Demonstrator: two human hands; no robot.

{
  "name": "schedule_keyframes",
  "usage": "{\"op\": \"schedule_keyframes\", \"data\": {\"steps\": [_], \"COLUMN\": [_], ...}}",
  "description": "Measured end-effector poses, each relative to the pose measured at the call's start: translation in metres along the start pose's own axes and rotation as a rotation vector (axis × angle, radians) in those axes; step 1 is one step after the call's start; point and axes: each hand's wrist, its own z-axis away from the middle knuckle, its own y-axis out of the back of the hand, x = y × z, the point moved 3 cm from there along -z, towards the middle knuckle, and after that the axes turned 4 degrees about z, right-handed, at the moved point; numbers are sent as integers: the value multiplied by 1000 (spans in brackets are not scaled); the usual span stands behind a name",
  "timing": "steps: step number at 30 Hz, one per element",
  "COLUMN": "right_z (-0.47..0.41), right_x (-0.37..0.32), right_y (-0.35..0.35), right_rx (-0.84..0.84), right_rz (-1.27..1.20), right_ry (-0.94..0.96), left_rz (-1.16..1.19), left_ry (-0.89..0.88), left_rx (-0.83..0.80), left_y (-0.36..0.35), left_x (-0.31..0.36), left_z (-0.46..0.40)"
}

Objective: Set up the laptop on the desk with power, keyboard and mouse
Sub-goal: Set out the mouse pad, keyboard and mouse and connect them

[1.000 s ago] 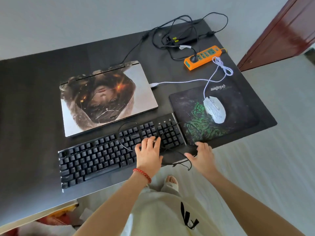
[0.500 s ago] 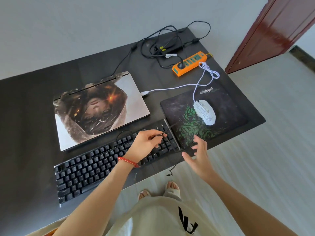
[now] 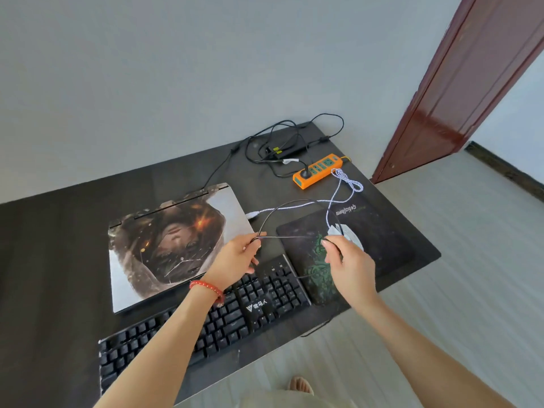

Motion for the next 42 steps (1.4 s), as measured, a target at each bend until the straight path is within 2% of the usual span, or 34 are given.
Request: {"op": "schedule_keyframes", "data": {"steps": [2, 6, 11, 14, 16, 18, 21, 23, 26, 28, 32, 34, 38, 42], "right_z": [-19, -48, -85, -99, -101, -100, -105, -113, -121, -118, -114, -113, -106, -111], "right_x": [-4, -12, 1, 11, 9, 1, -15, -23, -33, -39, -41, -38, -11, -2], "right_y": [6, 24, 47, 57, 57, 59, 78, 94, 104, 103, 102, 105, 109, 103], "right_rx": [7, 74, 250, 240, 149, 79, 192, 235, 118, 23, -34, -50, -37, 51], "right_rz": [17, -220, -364, -359, -419, -429, -314, -250, -122, -158, -349, -337, -268, -165], "right_ry": [-10, -2, -246, -310, -323, -258, -132, -110, -5, 60, 94, 102, -26, -127], "left_rz": [-137, -229, -278, -286, -216, -117, -192, -259, -156, -119, -264, -175, 304, 442], "left_ry": [-51, -124, -153, -111, -98, -95, -124, -156, -200, -338, -627, -665, -433, -315], "left_rx": [51, 163, 225, 197, 94, -39, -170, -166, -61, -39, -178, -151, 61, 189], "left_y": [6, 30, 60, 64, 57, 45, 25, 18, 17, 14, -9, -14, 5, 14], "left_x": [8, 16, 14, 11, 14, 21, 33, 45, 79, 117, 179, 192, 191, 182], "left_z": [-5, -10, -5, -3, -3, -6, -12, -19, -27, -30, -24, -26, -49, -69]}}
